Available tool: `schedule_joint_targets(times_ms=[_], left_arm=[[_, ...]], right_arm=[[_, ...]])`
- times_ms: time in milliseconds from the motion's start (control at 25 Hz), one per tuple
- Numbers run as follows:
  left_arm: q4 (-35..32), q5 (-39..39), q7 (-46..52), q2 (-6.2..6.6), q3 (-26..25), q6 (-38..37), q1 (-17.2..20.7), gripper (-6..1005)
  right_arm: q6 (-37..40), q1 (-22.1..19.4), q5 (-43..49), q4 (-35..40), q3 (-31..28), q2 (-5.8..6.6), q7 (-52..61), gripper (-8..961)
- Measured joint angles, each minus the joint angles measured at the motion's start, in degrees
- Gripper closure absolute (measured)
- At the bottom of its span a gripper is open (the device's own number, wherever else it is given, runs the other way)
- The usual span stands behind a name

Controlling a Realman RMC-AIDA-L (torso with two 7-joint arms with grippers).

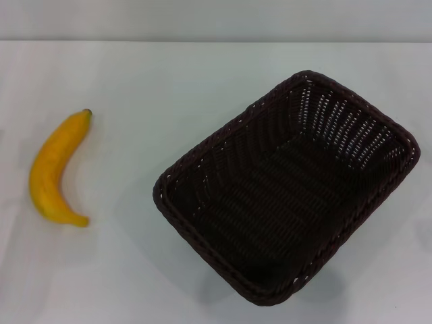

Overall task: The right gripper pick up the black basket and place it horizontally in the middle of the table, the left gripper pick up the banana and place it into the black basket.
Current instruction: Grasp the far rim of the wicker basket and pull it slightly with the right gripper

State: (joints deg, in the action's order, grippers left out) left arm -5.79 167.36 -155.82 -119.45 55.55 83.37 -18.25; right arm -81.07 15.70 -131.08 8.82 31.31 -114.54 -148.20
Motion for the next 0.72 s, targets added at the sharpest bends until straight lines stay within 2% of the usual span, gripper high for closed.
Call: schedule_joint_targets(times_ms=[120,240,360,520,560,680,720], left_arm=[[-0.4,-2.0,3.5,0.53,1.0,-0.5,0.1,127],[-0.5,-4.9,6.8,1.49,1.2,-0.8,0.4,127],[-0.5,-5.5,7.7,1.83,1.0,-1.3,0.8,126],[-0.6,-5.5,7.5,1.81,0.9,-1.6,0.8,126],[-0.7,-5.5,7.5,1.82,0.9,-1.6,0.8,126],[-1.7,-5.5,7.7,1.73,0.9,-1.7,1.3,126],[-2.1,-5.4,7.7,1.63,0.9,-1.8,1.6,126]], right_arm=[[1.6,-1.6,0.1,4.2,6.8,0.77,3.4,124],[2.5,-1.8,0.1,5.2,8.5,1.17,4.7,123],[3.1,-1.7,-0.2,5.3,8.0,1.13,4.8,123],[4.2,-1.7,-0.7,5.1,4.7,0.19,3.6,123],[2.8,-1.7,-0.6,3.7,1.0,-0.34,1.3,123],[1.2,-2.3,1.0,4.7,1.6,-0.06,2.6,124],[1.5,-2.8,3.1,7.6,3.2,0.29,5.7,124]])
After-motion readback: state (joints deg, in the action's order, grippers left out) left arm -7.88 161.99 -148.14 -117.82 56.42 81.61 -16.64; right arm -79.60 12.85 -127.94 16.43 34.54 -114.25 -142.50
